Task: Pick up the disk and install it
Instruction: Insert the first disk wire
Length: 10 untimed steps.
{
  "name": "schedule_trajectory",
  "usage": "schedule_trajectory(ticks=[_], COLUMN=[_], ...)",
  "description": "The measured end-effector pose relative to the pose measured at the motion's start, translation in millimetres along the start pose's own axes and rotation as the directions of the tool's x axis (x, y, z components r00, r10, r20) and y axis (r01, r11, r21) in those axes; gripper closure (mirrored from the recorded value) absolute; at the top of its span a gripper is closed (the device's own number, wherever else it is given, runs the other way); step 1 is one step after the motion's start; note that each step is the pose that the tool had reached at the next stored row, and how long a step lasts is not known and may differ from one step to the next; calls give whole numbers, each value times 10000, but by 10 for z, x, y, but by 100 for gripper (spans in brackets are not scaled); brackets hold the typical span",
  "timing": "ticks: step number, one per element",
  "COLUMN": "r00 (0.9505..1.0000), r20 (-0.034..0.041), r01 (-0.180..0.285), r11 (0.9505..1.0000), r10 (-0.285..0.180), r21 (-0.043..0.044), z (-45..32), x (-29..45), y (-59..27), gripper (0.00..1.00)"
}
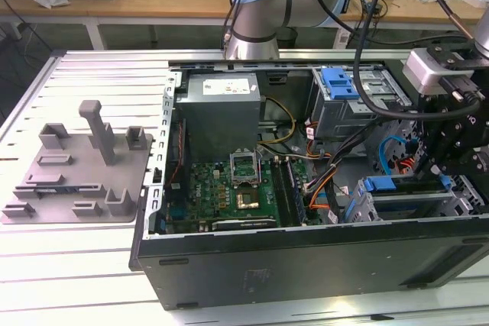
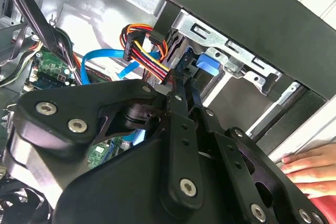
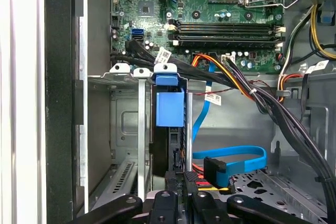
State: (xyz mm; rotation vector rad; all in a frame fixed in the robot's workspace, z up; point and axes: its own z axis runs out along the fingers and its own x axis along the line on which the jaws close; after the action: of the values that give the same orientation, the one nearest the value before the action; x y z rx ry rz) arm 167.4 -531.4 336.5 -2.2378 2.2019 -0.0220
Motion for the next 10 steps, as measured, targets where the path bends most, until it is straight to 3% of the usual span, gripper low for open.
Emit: schedule_trajectory(ticks=[10], r00=[10000], r20=[6], r01=[0], r11=[10000], r10=[0], r21=[-1], z=[2], x=[0], y=[0], gripper=[83])
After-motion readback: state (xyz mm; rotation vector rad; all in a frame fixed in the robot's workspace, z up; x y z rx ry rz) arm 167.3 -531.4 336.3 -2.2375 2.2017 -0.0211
